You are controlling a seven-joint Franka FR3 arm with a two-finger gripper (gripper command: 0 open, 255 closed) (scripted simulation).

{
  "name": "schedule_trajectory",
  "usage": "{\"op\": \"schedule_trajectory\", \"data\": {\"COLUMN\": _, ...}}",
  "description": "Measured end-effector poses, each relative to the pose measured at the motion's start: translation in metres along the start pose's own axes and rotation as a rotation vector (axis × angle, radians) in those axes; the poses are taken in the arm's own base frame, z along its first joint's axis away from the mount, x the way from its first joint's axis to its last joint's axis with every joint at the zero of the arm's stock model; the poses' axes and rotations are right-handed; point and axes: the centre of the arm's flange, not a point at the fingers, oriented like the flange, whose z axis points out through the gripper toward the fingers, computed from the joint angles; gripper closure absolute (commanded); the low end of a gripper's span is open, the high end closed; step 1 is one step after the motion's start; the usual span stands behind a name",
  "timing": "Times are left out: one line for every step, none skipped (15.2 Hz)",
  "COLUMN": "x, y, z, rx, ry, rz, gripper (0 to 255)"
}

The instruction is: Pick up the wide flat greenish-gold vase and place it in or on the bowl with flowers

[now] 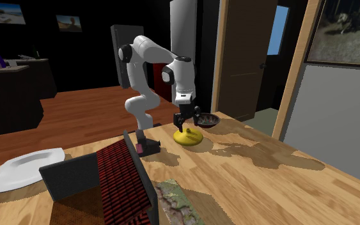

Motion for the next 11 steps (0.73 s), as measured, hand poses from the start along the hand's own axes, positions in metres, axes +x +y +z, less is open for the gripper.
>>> {"op": "schedule_trajectory", "data": {"x": 0.0000, "y": 0.0000, "z": 0.0000, "rx": 0.000, "ry": 0.000, "rz": 0.000, "gripper": 255}}
{"op": "schedule_trajectory", "data": {"x": 0.0000, "y": 0.0000, "z": 0.0000, "rx": 0.000, "ry": 0.000, "rz": 0.000, "gripper": 255}}
{"op": "schedule_trajectory", "data": {"x": 0.0000, "y": 0.0000, "z": 0.0000, "rx": 0.000, "ry": 0.000, "rz": 0.000, "gripper": 255}}
{"op": "schedule_trajectory", "data": {"x": 0.0000, "y": 0.0000, "z": -0.0001, "rx": 0.000, "ry": 0.000, "rz": 0.000, "gripper": 255}}
{"op": "schedule_trajectory", "data": {"x": 0.0000, "y": 0.0000, "z": -0.0001, "rx": 0.000, "ry": 0.000, "rz": 0.000, "gripper": 255}}
{"op": "schedule_trajectory", "data": {"x": 0.0000, "y": 0.0000, "z": -0.0001, "rx": 0.000, "ry": 0.000, "rz": 0.000, "gripper": 255}}
{"op": "schedule_trajectory", "data": {"x": 0.0000, "y": 0.0000, "z": -0.0001, "rx": 0.000, "ry": 0.000, "rz": 0.000, "gripper": 255}}
{"op": "schedule_trajectory", "data": {"x": 0.0000, "y": 0.0000, "z": -0.0001, "rx": 0.000, "ry": 0.000, "rz": 0.000, "gripper": 255}}
{"op": "schedule_trajectory", "data": {"x": 0.0000, "y": 0.0000, "z": -0.0001, "rx": 0.000, "ry": 0.000, "rz": 0.000, "gripper": 255}}
{"op": "schedule_trajectory", "data": {"x": 0.0000, "y": 0.0000, "z": -0.0001, "rx": 0.000, "ry": 0.000, "rz": 0.000, "gripper": 255}}
{"op": "schedule_trajectory", "data": {"x": 0.0000, "y": 0.0000, "z": -0.0001, "rx": 0.000, "ry": 0.000, "rz": 0.000, "gripper": 255}}
